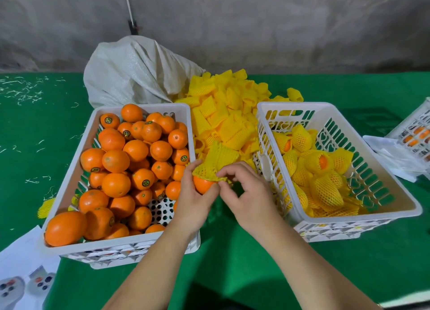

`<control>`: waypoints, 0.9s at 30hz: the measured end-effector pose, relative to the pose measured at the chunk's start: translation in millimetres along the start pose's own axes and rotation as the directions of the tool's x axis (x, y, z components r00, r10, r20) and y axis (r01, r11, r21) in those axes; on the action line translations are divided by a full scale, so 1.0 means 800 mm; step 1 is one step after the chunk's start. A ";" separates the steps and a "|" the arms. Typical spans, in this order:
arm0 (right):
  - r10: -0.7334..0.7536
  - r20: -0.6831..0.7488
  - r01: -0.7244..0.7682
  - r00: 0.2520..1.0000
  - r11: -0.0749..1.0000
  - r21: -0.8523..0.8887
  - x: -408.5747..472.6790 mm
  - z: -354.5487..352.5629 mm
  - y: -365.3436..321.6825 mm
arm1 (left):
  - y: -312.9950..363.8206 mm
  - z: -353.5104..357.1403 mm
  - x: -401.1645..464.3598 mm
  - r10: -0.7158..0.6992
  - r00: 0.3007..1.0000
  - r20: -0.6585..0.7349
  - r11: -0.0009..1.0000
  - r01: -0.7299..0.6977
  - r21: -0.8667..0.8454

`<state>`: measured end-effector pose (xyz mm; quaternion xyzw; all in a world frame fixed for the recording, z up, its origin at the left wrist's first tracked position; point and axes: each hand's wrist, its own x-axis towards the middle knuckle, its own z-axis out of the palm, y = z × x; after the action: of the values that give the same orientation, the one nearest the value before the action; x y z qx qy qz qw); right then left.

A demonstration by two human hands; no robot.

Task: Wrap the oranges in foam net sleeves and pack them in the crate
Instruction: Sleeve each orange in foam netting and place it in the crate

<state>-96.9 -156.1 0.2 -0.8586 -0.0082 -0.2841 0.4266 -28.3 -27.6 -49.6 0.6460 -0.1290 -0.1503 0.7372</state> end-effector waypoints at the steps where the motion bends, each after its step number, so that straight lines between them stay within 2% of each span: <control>1: -0.048 0.023 0.050 0.999 0.997 -0.056 -0.002 -0.001 0.001 | -0.002 0.000 0.000 -0.003 1.000 -0.023 1.000 0.003 0.001; 5: -0.078 0.158 0.102 0.984 0.983 -0.151 -0.013 0.000 0.012 | -0.008 -0.001 -0.002 -0.043 0.991 -0.127 0.998 0.036 -0.059; 8: -0.062 0.199 0.085 0.978 0.990 -0.113 -0.019 0.011 0.019 | -0.009 0.000 -0.003 -0.050 0.991 -0.127 0.999 0.050 -0.009; 10: 0.012 0.221 0.006 0.975 0.997 -0.080 -0.018 0.018 0.025 | -0.010 -0.004 -0.002 -0.062 0.997 -0.049 0.993 0.057 -0.103; 12: 0.077 0.175 -0.064 0.982 0.995 -0.078 -0.015 0.023 0.030 | -0.011 -0.012 -0.002 -0.054 0.995 0.080 0.975 0.070 -0.211; 15: 0.110 0.053 -0.105 0.993 0.991 -0.079 -0.010 0.025 0.034 | -0.008 -0.016 -0.008 0.006 0.985 0.171 0.990 0.018 -0.140; 17: 0.098 -0.006 -0.099 0.995 0.993 -0.066 -0.005 0.020 0.032 | -0.008 -0.009 -0.010 0.057 0.994 0.097 0.998 -0.053 -0.045; 20: 0.102 -0.047 -0.105 0.994 0.993 -0.051 -0.001 0.012 0.021 | -0.009 0.007 -0.009 0.135 0.986 -0.099 0.989 -0.127 0.081; 23: 0.088 0.005 -0.088 0.996 0.996 0.009 -0.012 0.014 0.002 | -0.010 0.016 -0.006 0.134 0.964 -0.231 0.991 -0.127 0.045; 27: 0.118 0.118 -0.129 0.986 0.988 0.088 -0.025 0.021 -0.004 | -0.012 0.016 -0.006 0.138 0.948 -0.288 0.990 -0.133 0.037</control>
<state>-106.4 -137.4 -15.4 -0.8508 0.0074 -0.2074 0.4828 -38.6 -38.7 -57.3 0.6568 -0.0649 -0.0019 0.7513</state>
